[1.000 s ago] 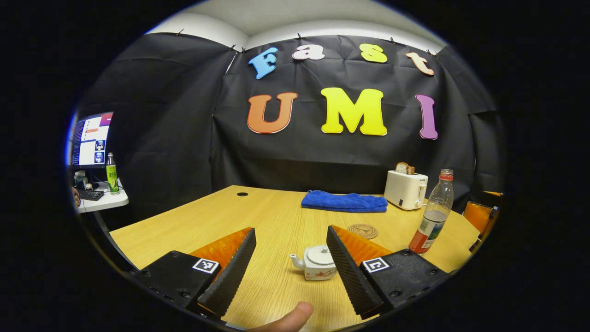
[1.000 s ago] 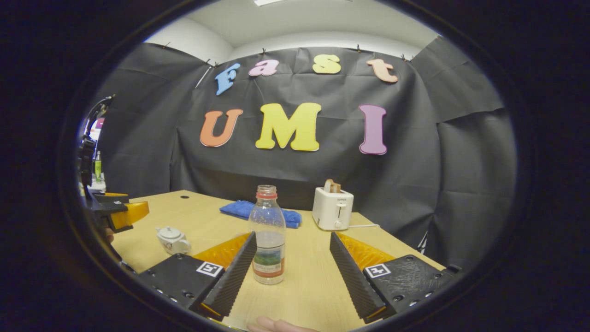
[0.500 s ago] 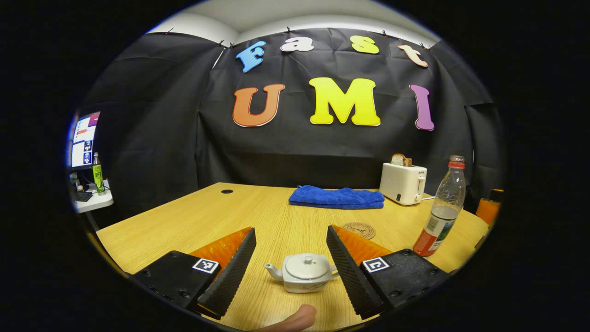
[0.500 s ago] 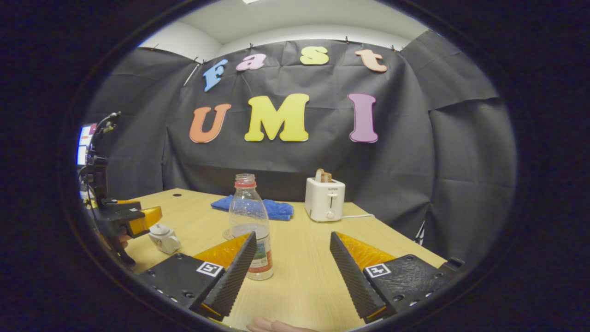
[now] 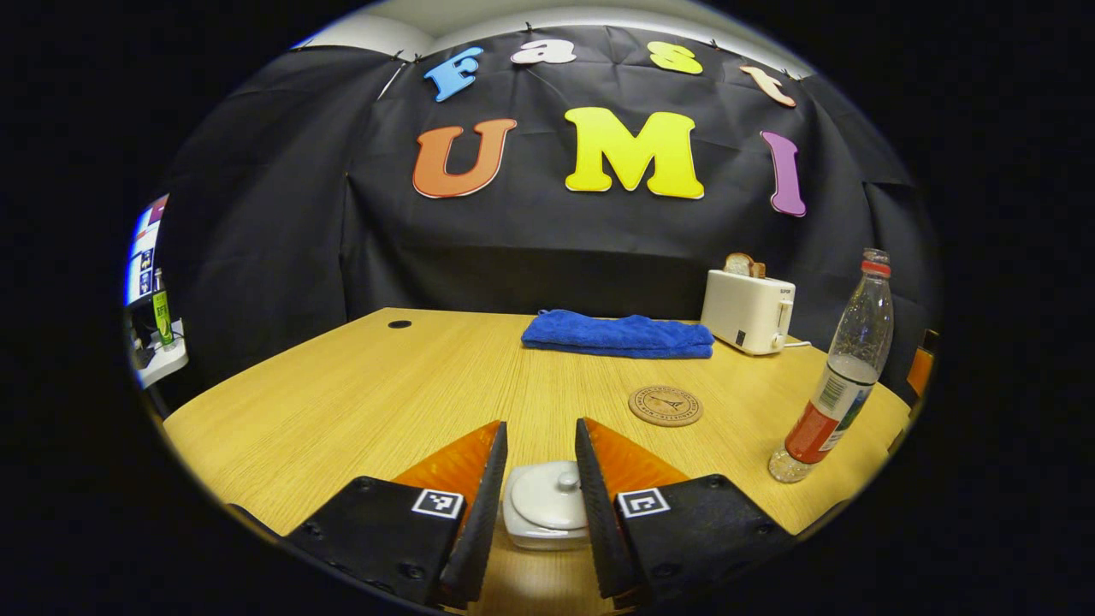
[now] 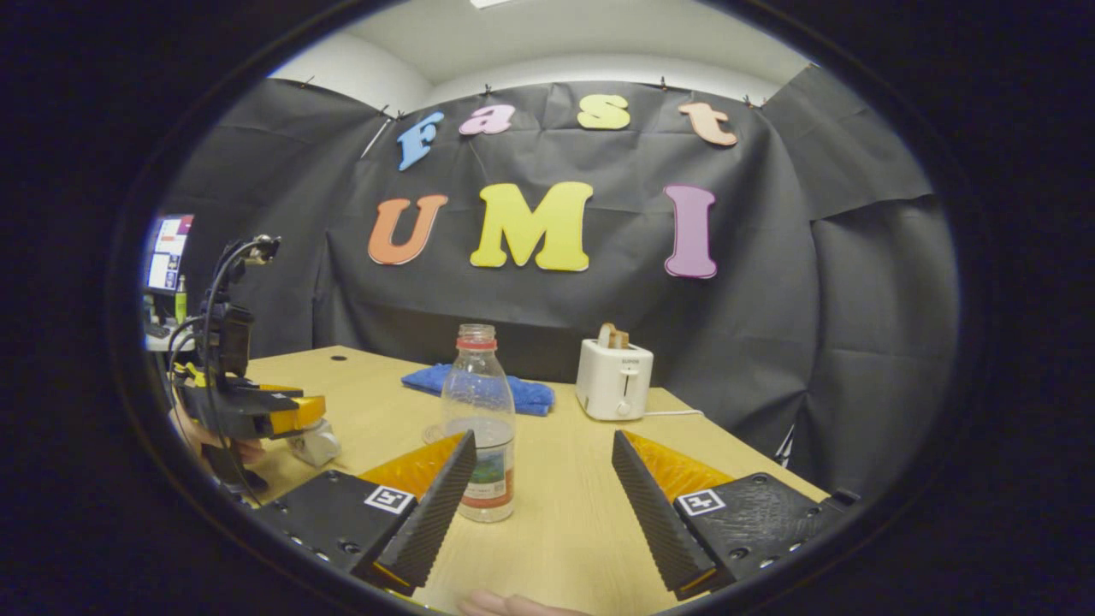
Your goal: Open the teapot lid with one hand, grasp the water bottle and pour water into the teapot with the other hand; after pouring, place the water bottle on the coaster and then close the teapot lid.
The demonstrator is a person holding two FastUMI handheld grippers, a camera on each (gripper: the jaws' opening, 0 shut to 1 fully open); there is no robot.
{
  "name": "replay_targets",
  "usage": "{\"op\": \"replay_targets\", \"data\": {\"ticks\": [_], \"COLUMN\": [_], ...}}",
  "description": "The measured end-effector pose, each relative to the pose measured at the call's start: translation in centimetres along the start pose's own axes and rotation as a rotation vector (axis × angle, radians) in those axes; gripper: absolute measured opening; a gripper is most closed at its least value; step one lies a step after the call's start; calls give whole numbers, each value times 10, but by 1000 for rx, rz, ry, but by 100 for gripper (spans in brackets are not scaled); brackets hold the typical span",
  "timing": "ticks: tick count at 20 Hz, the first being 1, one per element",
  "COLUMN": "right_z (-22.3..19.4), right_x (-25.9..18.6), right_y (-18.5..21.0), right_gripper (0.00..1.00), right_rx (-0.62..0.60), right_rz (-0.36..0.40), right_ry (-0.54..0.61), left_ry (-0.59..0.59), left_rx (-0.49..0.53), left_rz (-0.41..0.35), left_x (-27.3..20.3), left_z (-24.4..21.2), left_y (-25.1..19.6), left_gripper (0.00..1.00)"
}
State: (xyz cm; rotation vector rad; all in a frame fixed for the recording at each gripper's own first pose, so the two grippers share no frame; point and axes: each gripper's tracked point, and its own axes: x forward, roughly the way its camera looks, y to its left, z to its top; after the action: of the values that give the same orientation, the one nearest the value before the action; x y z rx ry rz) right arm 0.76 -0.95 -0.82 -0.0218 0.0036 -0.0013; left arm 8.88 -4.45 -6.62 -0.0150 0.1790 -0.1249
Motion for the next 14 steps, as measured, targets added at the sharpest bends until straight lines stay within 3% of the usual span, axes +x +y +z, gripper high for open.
{"op": "replay_targets", "data": {"ticks": [3, 8, 9, 14], "right_z": [-2, -3, -5, -13], "right_x": [-1, 2, 2, 4], "right_y": [2, 13, 15, 22], "right_gripper": [95, 93, 95, 95], "right_rx": [6, -3, -5, -7], "right_rz": [4, 28, 31, 39], "right_ry": [8, 13, 17, 40], "left_ry": [4, -1, 2, 7], "left_rx": [10, 22, 25, 25], "left_rz": [-21, -34, -34, -47], "left_x": [1, -2, -1, -4], "left_z": [0, 3, 2, 12], "left_y": [-2, -5, -5, -4], "left_gripper": [36, 21, 10, 6]}}
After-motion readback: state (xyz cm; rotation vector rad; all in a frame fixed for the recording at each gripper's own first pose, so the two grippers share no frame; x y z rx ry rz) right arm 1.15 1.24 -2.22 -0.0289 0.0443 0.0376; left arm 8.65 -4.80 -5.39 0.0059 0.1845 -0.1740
